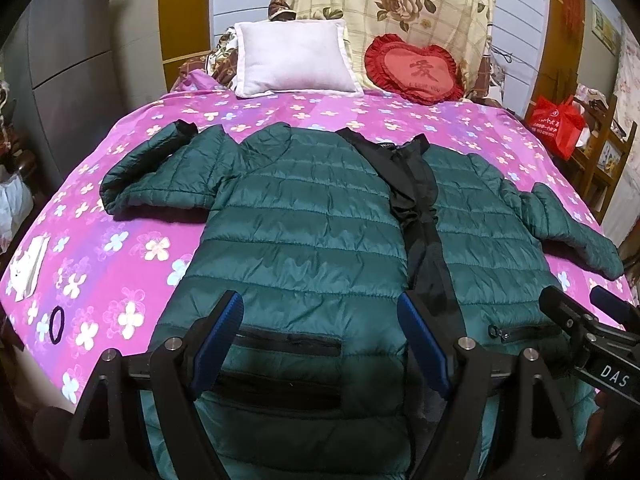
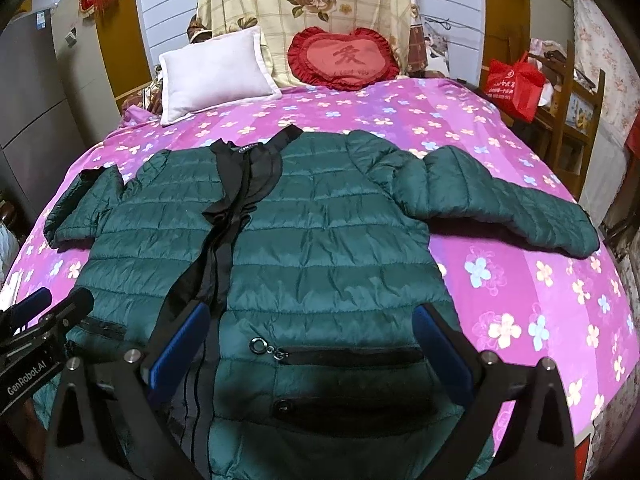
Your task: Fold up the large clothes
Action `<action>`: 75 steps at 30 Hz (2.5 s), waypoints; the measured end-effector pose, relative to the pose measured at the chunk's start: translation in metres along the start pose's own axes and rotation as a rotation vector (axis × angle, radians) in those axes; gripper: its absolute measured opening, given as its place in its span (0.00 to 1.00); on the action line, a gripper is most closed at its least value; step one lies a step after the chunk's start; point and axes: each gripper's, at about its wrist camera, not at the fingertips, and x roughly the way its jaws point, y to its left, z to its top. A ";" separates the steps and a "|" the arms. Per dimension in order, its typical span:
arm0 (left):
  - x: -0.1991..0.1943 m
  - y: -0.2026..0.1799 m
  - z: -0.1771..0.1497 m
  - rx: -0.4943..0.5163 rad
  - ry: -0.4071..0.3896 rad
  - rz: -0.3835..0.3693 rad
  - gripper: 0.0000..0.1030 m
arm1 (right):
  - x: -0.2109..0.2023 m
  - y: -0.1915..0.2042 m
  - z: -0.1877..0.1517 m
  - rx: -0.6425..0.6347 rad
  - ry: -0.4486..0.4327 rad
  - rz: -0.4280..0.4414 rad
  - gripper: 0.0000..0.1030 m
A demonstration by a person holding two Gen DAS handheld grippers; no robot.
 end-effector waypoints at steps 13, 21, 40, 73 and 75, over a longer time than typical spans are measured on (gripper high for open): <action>0.001 0.004 0.002 0.005 0.003 0.004 0.57 | 0.003 0.000 0.003 -0.015 0.014 -0.010 1.00; 0.008 0.001 0.004 0.008 0.008 0.007 0.57 | 0.009 0.002 0.006 -0.005 0.010 0.000 1.00; 0.016 0.008 0.010 0.015 0.003 0.034 0.57 | 0.019 0.007 0.013 -0.016 -0.003 0.007 1.00; 0.083 0.054 0.082 -0.006 -0.004 0.143 0.57 | 0.105 0.051 0.089 -0.066 0.082 0.033 1.00; 0.091 0.059 0.088 -0.020 0.005 0.144 0.57 | 0.112 0.053 0.092 -0.066 0.084 0.033 1.00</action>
